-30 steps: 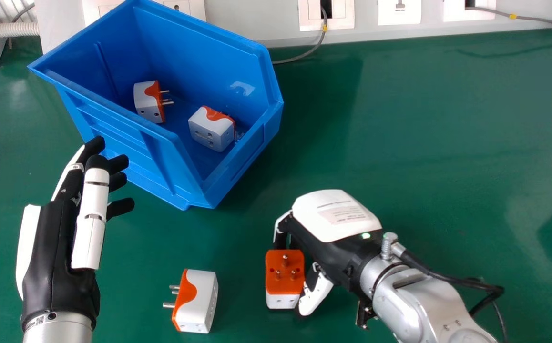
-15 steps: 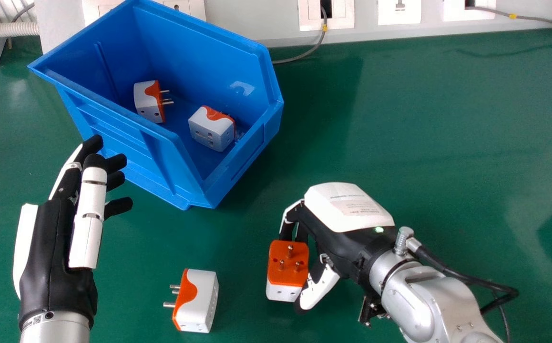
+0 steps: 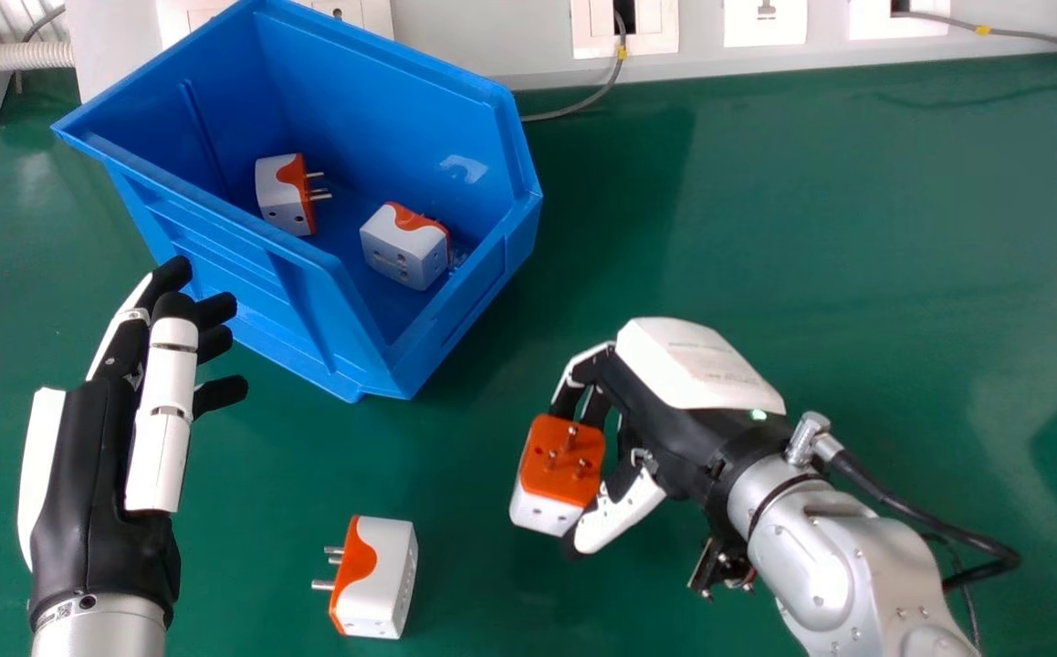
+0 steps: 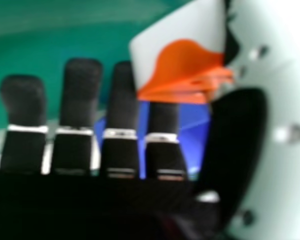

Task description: Pick all objects and put in blue box

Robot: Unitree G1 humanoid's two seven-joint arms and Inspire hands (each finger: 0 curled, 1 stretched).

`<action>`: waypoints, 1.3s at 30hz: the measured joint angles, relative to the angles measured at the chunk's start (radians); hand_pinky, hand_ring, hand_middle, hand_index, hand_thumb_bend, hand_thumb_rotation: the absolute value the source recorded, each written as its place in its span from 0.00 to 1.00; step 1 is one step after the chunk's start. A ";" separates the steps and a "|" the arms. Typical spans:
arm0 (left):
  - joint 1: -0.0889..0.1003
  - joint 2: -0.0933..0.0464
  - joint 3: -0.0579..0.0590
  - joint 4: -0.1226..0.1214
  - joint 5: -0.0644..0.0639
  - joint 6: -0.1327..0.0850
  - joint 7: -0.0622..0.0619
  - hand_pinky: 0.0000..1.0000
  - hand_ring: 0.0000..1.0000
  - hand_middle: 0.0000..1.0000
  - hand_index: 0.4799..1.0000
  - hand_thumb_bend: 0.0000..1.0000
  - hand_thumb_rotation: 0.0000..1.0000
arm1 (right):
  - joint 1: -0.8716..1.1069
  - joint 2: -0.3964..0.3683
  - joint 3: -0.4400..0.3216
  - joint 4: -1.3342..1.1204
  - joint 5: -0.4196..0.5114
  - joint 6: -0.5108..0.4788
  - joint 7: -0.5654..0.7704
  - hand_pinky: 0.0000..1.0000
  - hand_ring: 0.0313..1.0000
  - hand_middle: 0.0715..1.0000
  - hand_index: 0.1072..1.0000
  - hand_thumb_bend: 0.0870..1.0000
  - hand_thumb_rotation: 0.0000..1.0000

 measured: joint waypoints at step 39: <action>-0.015 0.010 0.012 0.081 -0.002 -0.060 -0.018 0.76 0.85 0.84 0.80 0.28 0.94 | -0.309 0.003 -0.112 0.055 0.058 -0.059 -0.080 0.27 0.39 0.48 0.50 0.43 0.00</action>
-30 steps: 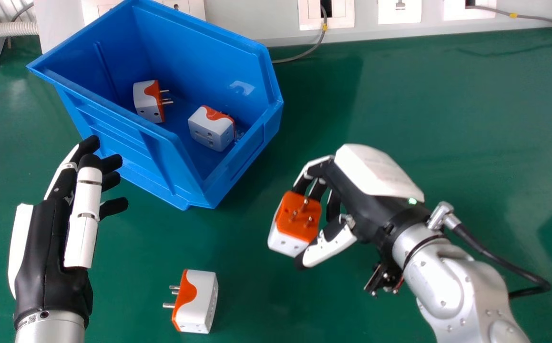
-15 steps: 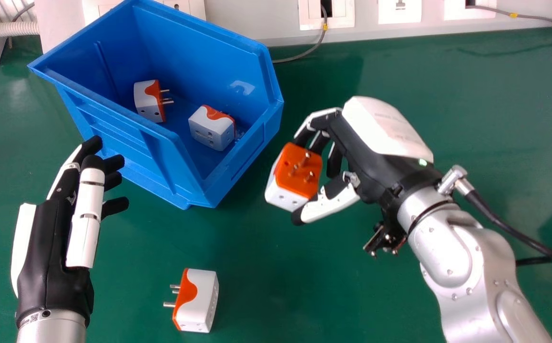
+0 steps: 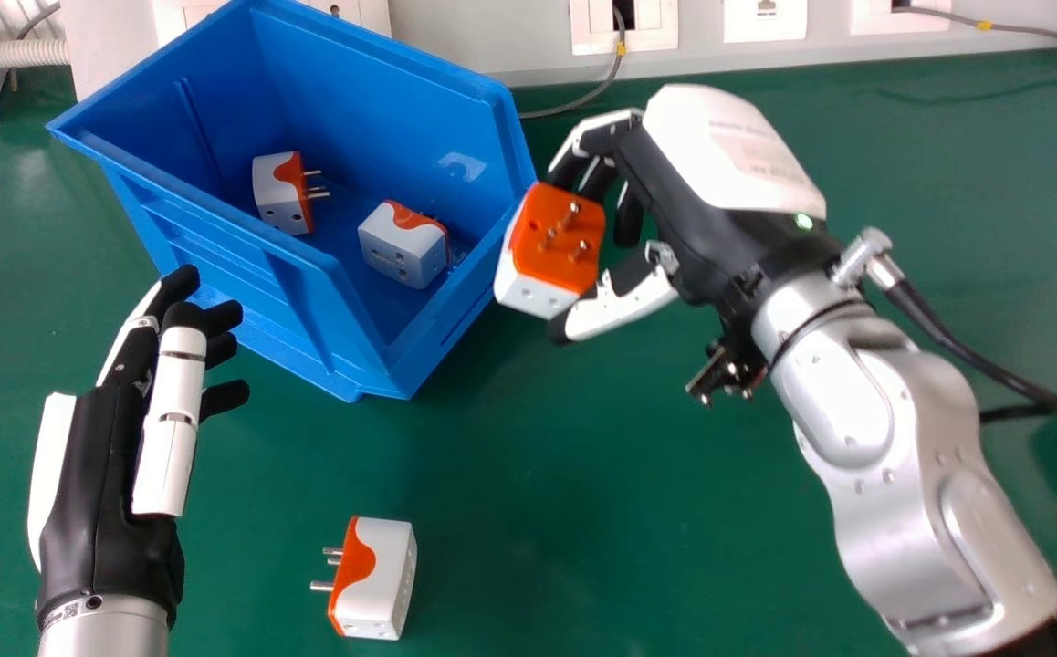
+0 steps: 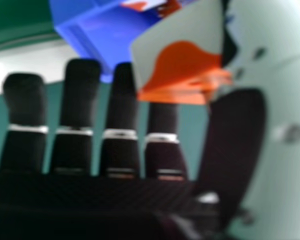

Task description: Pick all objects and put in blue box

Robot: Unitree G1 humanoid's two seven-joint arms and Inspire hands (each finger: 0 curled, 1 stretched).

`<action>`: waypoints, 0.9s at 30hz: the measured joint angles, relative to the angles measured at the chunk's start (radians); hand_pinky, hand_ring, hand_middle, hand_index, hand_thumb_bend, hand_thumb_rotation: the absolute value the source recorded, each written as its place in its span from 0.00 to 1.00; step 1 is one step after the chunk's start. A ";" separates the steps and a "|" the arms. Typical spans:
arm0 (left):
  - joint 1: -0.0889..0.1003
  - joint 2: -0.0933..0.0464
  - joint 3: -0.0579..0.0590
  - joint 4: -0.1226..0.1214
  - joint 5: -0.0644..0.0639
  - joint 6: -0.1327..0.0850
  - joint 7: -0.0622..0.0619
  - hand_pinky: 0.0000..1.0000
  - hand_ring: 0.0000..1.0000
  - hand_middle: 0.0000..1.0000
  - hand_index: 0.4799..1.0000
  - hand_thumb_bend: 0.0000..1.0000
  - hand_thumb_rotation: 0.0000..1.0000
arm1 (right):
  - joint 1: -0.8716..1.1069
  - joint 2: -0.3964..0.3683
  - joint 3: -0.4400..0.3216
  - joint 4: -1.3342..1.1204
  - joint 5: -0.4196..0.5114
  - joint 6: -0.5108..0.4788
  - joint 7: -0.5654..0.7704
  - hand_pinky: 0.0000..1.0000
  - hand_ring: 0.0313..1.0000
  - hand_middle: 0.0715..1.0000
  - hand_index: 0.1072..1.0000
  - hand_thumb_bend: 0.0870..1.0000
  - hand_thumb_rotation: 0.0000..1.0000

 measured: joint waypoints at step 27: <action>0.024 -0.005 -0.004 0.040 0.001 -0.074 0.003 0.77 0.85 0.85 0.82 0.28 0.94 | -0.641 0.227 0.126 0.969 0.042 -0.207 -0.243 0.29 0.40 0.48 0.52 0.43 0.00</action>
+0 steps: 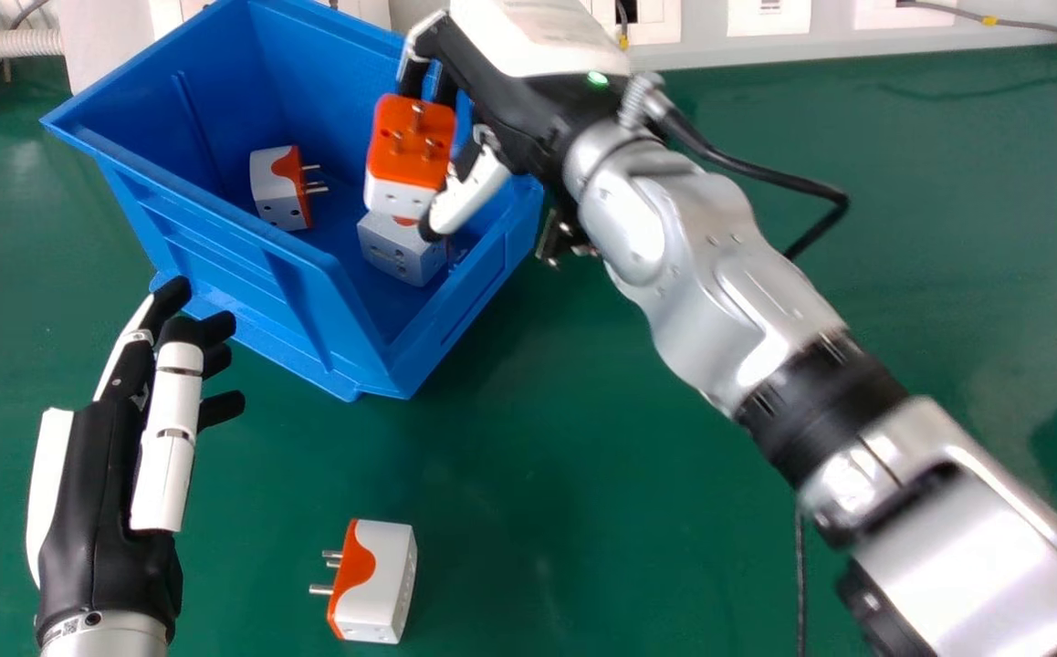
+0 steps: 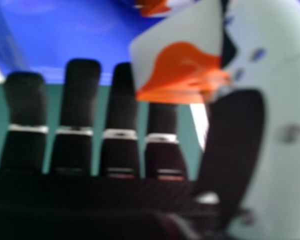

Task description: Pick all objects and put in blue box

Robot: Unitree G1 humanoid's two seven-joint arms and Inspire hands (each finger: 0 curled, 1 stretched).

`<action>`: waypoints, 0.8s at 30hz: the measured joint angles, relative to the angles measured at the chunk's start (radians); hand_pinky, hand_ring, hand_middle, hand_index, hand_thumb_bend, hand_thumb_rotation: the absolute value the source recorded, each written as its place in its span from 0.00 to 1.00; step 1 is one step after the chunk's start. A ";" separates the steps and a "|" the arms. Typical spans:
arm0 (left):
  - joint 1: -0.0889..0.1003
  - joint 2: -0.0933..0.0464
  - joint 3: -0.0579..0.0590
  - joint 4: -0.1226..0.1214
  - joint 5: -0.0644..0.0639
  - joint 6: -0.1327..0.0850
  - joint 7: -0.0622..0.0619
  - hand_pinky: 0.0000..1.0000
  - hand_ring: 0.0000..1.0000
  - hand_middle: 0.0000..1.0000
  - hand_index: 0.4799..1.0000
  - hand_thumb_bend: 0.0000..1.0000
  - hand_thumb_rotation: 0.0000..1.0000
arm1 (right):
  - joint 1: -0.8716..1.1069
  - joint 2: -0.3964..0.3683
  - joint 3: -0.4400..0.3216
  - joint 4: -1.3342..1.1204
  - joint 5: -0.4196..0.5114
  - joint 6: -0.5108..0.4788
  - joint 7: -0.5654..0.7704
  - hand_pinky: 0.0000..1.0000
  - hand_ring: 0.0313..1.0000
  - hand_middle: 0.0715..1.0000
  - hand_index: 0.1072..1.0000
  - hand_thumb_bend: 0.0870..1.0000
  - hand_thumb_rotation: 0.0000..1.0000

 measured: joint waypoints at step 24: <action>0.033 -0.001 -0.005 0.031 -0.001 -0.073 -0.021 0.78 0.88 0.86 0.84 0.27 0.93 | -0.308 0.128 0.094 0.458 -0.010 -0.079 -0.160 0.26 0.37 0.42 0.46 0.46 0.00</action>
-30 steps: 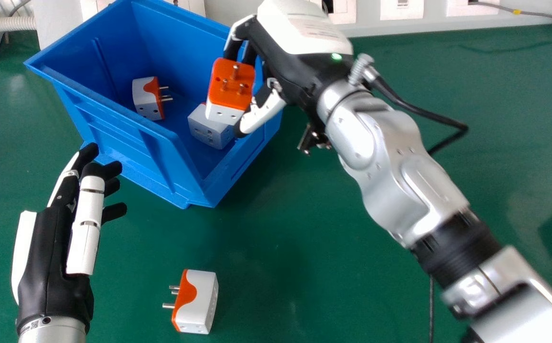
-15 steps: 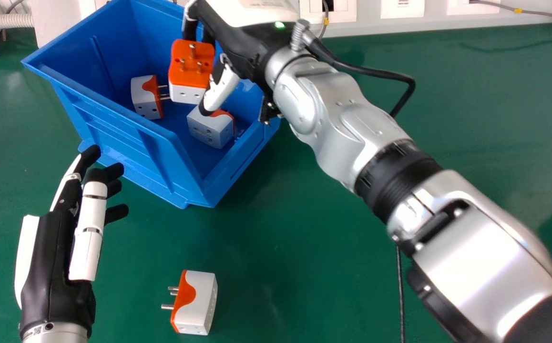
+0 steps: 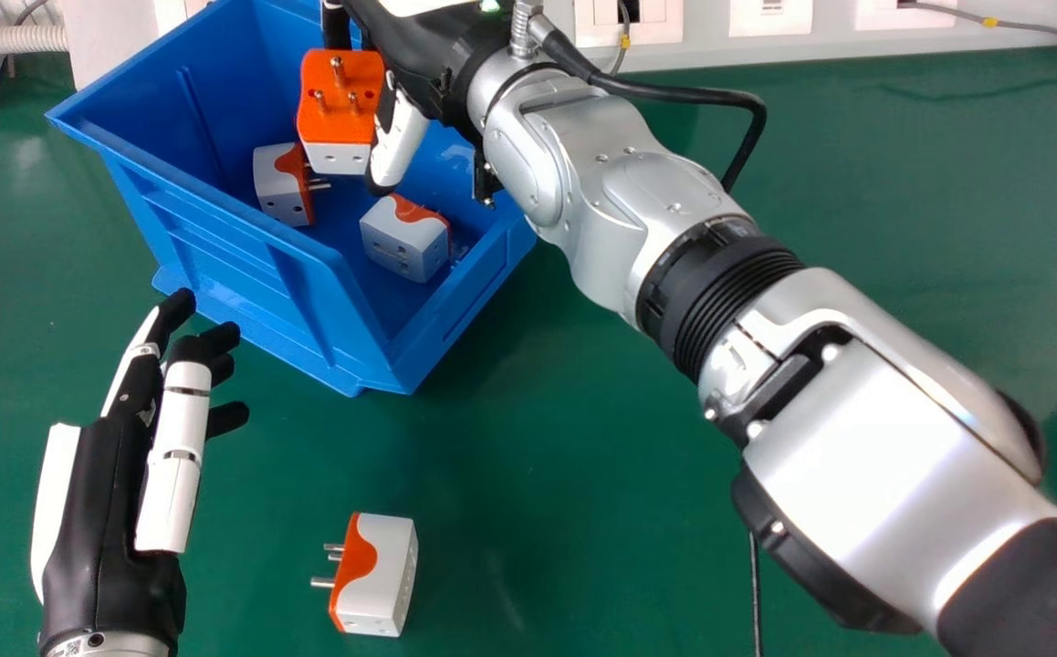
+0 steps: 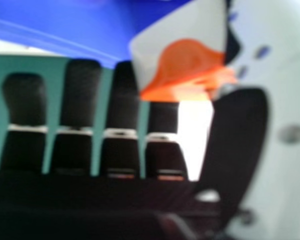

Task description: Pick all objects and put in blue box

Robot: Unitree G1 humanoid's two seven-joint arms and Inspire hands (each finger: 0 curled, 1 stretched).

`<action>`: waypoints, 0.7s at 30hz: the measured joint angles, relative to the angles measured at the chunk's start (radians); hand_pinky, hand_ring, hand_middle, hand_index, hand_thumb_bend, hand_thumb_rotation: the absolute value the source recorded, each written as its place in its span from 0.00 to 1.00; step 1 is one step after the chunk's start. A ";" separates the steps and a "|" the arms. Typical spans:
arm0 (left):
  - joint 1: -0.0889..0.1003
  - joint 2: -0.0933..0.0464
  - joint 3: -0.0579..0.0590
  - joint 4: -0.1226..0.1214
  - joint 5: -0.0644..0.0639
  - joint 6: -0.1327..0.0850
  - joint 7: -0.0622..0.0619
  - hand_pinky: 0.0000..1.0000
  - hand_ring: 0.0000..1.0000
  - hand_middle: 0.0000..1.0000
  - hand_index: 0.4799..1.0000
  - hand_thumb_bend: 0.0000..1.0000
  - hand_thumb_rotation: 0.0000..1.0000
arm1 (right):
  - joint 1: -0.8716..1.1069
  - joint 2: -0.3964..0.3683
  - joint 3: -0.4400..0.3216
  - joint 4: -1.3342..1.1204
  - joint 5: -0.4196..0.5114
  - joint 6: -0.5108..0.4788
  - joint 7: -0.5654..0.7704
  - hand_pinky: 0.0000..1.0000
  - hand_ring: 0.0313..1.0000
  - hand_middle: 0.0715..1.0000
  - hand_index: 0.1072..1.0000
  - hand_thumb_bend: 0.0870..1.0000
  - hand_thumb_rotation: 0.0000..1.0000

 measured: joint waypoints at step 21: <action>0.014 -0.009 -0.011 -0.029 0.000 0.013 0.005 0.79 0.88 0.87 0.85 0.27 0.93 | -0.009 -0.002 0.059 0.008 -0.024 -0.012 -0.048 0.19 0.37 0.41 0.44 0.47 0.00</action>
